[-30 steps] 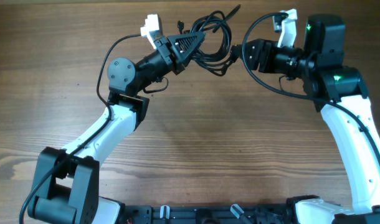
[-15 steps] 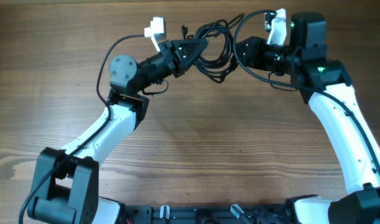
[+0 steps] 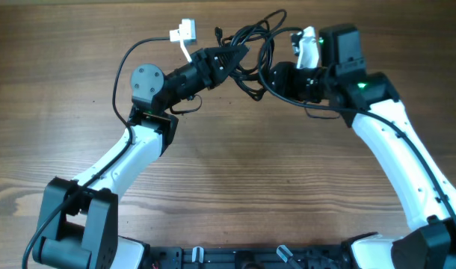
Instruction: Untangle cables
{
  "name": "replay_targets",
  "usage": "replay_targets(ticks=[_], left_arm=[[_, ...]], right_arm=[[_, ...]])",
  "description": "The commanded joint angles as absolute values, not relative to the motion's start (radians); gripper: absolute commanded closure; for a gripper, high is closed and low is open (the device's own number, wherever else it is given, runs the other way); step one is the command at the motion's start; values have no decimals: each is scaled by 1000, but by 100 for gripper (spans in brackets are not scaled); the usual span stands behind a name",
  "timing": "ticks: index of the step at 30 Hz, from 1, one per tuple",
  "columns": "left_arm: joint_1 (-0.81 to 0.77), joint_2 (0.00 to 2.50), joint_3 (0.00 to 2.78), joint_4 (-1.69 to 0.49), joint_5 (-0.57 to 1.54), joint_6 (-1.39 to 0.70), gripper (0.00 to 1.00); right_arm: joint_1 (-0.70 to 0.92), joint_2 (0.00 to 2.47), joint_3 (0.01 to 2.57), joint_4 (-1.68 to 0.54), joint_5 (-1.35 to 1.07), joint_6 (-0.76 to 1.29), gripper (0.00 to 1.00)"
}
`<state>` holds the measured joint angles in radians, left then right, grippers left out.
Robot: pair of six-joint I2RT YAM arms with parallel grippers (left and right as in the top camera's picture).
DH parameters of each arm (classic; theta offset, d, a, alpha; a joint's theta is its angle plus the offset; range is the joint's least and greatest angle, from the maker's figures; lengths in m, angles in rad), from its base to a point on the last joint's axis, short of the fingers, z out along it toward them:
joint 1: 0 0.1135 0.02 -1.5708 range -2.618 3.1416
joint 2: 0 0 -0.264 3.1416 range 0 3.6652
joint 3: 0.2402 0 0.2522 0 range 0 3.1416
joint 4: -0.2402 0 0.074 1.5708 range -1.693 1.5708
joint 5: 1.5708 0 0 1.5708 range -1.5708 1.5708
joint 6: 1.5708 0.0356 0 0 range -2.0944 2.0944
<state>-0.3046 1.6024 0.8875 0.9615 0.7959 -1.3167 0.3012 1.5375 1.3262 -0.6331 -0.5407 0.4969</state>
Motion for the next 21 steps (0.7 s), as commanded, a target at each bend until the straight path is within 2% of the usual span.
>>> replay_targets(ticks=[1, 13, 18, 21], left_arm=[[-303, 1584, 905, 972, 744, -1285, 96], [-244, 1584, 905, 851, 442, -1182, 96], [-247, 1584, 905, 852, 423, -1188, 96], [-247, 1584, 905, 852, 437, -1193, 96]], right_arm=[[373, 1547, 1334, -650, -593, 529, 68], [453, 1509, 1334, -609, -767, 557, 76], [504, 1507, 1334, -537, -801, 550, 75], [511, 1507, 1334, -560, -724, 547, 74]])
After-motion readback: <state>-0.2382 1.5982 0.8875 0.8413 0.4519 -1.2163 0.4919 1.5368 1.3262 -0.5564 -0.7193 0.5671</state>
